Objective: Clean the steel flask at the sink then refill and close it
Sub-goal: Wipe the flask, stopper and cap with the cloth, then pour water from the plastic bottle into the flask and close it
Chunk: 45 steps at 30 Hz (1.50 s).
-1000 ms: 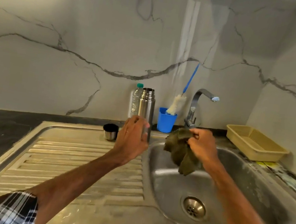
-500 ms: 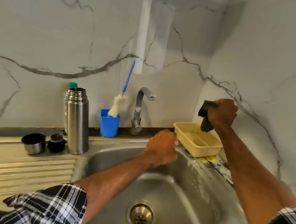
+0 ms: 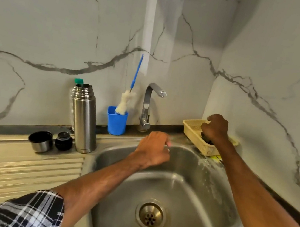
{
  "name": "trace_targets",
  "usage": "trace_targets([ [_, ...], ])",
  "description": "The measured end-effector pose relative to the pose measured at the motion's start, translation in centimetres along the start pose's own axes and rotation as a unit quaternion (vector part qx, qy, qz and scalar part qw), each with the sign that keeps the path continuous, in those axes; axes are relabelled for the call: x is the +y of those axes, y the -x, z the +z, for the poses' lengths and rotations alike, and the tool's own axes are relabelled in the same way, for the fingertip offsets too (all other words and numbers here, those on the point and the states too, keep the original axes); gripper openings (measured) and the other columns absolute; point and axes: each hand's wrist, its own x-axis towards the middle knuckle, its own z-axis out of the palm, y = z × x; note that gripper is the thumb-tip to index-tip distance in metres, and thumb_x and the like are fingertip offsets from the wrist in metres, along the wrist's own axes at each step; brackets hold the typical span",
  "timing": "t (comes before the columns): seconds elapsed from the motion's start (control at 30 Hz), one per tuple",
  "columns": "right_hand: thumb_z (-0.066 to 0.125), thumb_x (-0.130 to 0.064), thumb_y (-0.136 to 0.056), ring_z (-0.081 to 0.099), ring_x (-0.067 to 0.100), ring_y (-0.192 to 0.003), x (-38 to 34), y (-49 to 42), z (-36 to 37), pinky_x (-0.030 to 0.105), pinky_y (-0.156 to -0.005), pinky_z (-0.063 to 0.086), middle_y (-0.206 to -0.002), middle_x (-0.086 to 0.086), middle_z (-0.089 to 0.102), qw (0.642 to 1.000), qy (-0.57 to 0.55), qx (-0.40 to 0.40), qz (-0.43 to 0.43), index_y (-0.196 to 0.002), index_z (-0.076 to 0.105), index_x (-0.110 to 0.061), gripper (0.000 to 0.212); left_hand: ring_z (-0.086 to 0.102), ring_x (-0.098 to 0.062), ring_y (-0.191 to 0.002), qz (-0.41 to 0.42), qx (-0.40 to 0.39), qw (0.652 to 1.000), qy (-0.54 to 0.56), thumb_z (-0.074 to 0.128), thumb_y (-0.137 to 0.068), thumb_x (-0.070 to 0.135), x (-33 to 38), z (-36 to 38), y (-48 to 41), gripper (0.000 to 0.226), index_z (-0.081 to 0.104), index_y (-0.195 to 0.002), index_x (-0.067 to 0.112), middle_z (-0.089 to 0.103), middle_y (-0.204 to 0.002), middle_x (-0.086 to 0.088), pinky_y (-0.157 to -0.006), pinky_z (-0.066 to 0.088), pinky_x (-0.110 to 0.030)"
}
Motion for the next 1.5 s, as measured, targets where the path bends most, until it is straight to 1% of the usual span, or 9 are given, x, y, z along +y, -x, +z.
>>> trace_targets([
  [0.1,0.065,-0.001,-0.082,0.066,0.017,-0.097,-3.3,6.2,-0.6,0.022,-0.086,0.045,-0.108,0.004,0.073,0.99,-0.072,0.065,-0.1,-0.104,0.076,-0.011,0.026,0.058,-0.009,-0.107,0.005,0.008,1.0,0.017,0.072,-0.087,0.017,-0.3,-2.5,2.4,0.026,0.066,-0.111,0.025,0.063,-0.117,0.009,-0.096,0.053,-0.036],
  [0.23,0.069,-0.001,-0.082,0.067,0.003,-0.078,-9.1,14.1,1.4,0.011,-0.073,0.05,-0.092,-0.004,0.075,0.971,-0.138,-0.026,-0.194,-0.097,0.076,-0.014,0.021,0.063,-0.006,-0.099,-0.017,0.065,0.998,0.006,0.073,-0.086,0.018,-2.3,-6.9,6.9,0.025,0.069,-0.11,0.022,0.069,-0.109,0.011,-0.087,0.053,-0.025],
  [0.33,0.078,-0.017,-0.082,0.069,0.006,-0.086,-13.9,17.3,4.6,0.021,-0.084,0.056,-0.098,-0.003,0.073,0.96,-0.188,-0.09,-0.186,-0.108,0.072,-0.013,0.027,0.067,-0.01,-0.098,-0.077,0.109,0.991,-0.018,0.07,-0.081,0.021,-5.2,-10.9,10.6,0.021,0.071,-0.101,0.027,0.072,-0.101,0.015,-0.089,0.055,-0.034],
  [0.57,0.085,-0.05,-0.072,0.056,0.026,-0.119,-23.2,19.0,10.5,0.034,-0.096,0.048,-0.133,0.009,0.056,0.958,-0.187,-0.173,-0.133,-0.137,0.046,-0.004,0.088,0.064,-0.011,-0.096,-0.146,0.156,0.976,-0.04,0.069,-0.079,0.02,-11.4,-18.3,18.0,0.018,0.068,-0.093,0.029,0.07,-0.095,0.015,-0.087,0.055,-0.04],
  [0.7,0.09,-0.049,-0.066,0.06,0.021,-0.1,-26.1,19.3,13.1,0.031,-0.076,0.048,-0.118,0.008,0.062,0.96,-0.197,-0.167,-0.106,-0.124,0.051,-0.008,0.081,0.065,-0.009,-0.1,-0.165,0.181,0.968,-0.043,0.07,-0.082,0.021,-14.6,-20.5,20.9,0.019,0.07,-0.099,0.029,0.071,-0.098,0.017,-0.088,0.055,-0.037],
  [0.83,0.091,-0.047,-0.065,0.061,0.021,-0.095,-27.1,19.2,15.0,0.034,-0.076,0.053,-0.112,0.006,0.063,0.966,-0.196,-0.141,-0.087,-0.121,0.052,-0.01,0.078,0.066,-0.011,-0.094,-0.188,0.194,0.962,-0.047,0.065,-0.082,0.023,-16.7,-21.2,22.6,0.018,0.069,-0.097,0.033,0.07,-0.099,0.019,-0.086,0.055,-0.037],
  [1.07,0.092,-0.032,-0.067,0.058,0.014,-0.086,-27.5,19.1,14.6,0.019,-0.064,0.042,-0.112,0.007,0.067,0.966,-0.226,-0.097,-0.085,-0.118,0.056,-0.009,0.066,0.066,-0.009,-0.09,-0.182,0.199,0.963,-0.022,0.067,-0.079,0.025,-18.4,-21.6,24.0,0.015,0.067,-0.089,0.036,0.069,-0.095,0.02,-0.081,0.059,-0.042],
  [1.23,0.092,-0.035,-0.067,0.059,0.01,-0.086,-27.7,21.4,10.4,0.015,-0.07,0.045,-0.106,0.001,0.066,0.955,-0.235,-0.061,-0.171,-0.121,0.06,-0.008,0.068,0.067,-0.006,-0.084,-0.168,0.21,0.963,-0.01,0.07,-0.086,0.022,-18.8,-23.2,24.3,0.013,0.072,-0.094,0.031,0.071,-0.094,0.019,-0.082,0.059,-0.039],
  [1.5,0.09,-0.047,-0.065,0.068,0.013,-0.095,-29.8,29.5,8.5,0.03,-0.086,0.057,-0.106,0.001,0.072,0.919,-0.27,-0.185,-0.217,-0.115,0.065,-0.013,0.066,0.066,-0.003,-0.087,-0.163,0.206,0.965,0.014,0.076,-0.086,0.026,-17.7,-25.6,27.5,0.019,0.069,-0.103,0.023,0.071,-0.089,0.017,-0.087,0.057,-0.037],
])
